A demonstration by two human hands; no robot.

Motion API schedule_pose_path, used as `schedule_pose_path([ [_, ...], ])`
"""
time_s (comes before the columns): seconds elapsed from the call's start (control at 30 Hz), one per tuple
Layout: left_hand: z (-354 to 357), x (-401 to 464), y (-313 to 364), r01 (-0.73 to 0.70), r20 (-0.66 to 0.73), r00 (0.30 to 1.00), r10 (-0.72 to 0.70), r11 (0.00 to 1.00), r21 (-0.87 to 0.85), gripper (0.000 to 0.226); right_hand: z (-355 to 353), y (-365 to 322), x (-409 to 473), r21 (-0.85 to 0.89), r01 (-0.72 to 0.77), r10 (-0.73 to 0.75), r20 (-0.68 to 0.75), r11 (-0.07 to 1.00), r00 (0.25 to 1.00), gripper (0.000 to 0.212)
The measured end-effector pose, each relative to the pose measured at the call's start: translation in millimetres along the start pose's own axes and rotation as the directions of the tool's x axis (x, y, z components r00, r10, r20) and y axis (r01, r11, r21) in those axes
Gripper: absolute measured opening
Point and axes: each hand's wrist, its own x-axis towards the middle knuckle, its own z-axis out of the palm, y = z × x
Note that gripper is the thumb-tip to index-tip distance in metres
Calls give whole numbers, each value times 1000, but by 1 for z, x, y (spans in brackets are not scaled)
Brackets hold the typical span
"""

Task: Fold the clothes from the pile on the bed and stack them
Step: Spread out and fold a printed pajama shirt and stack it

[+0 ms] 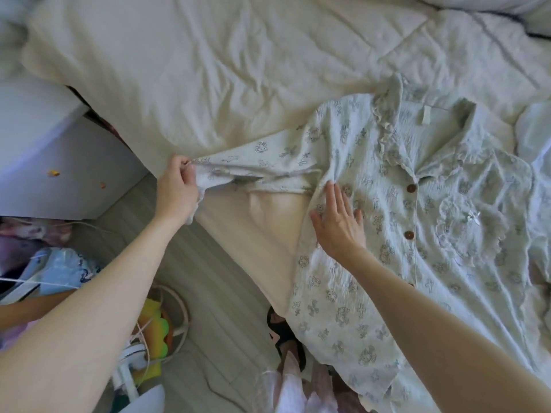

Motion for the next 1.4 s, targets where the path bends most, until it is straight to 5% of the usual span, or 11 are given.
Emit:
schedule_pose_path([
  [0.23, -51, 43, 38, -8, -260, 966, 9, 1000, 6, 28, -2, -4, 2, -73, 17, -14, 39, 997, 999, 65],
  [0.37, -61, 47, 70, -76, -184, 978, 97, 990, 115, 29, -10, -8, 12, -126, 39, -20, 146, 991, 989, 62],
  [0.5, -48, 14, 115, -120, -17, 992, 122, 987, 111, 24, -28, -8, -1, 217, 15, -42, 119, 976, 992, 55],
  [0.57, -30, -11, 143, -144, 59, 988, 140, 987, 72, 22, -40, 1, -22, 567, -89, 40, 98, 819, 994, 48],
  [0.7, 30, -77, 200, -191, 267, 938, 220, 973, -133, 18, -63, 42, -72, 952, -269, 285, 220, 145, 933, 32],
  [0.8, 88, -132, 236, -204, 659, 691, 296, 955, -214, 38, -70, 91, -104, 963, -269, 406, 257, -29, 877, 27],
  [0.9, 139, -168, 235, -343, 788, 543, 292, 933, -110, 46, -63, 135, -122, 914, -318, 512, 152, 253, 846, 29],
  [1.03, 159, -170, 185, -557, 616, 704, 355, 813, 168, 52, -45, 184, -120, 217, -247, 283, -154, 944, 947, 49],
  [1.13, 163, -169, 155, -576, 603, 742, 294, 739, 349, 62, -34, 212, -110, -130, -181, 179, -30, 975, 983, 61],
  [1.27, 175, -185, 155, -562, 540, 796, 273, 666, 491, 51, -27, 228, -98, -72, -126, 131, 80, 989, 988, 62],
  [1.4, 177, -205, 176, -60, 412, 911, 12, 993, 104, 14, -38, 222, -108, 408, -107, 182, -150, 907, 972, 37],
])
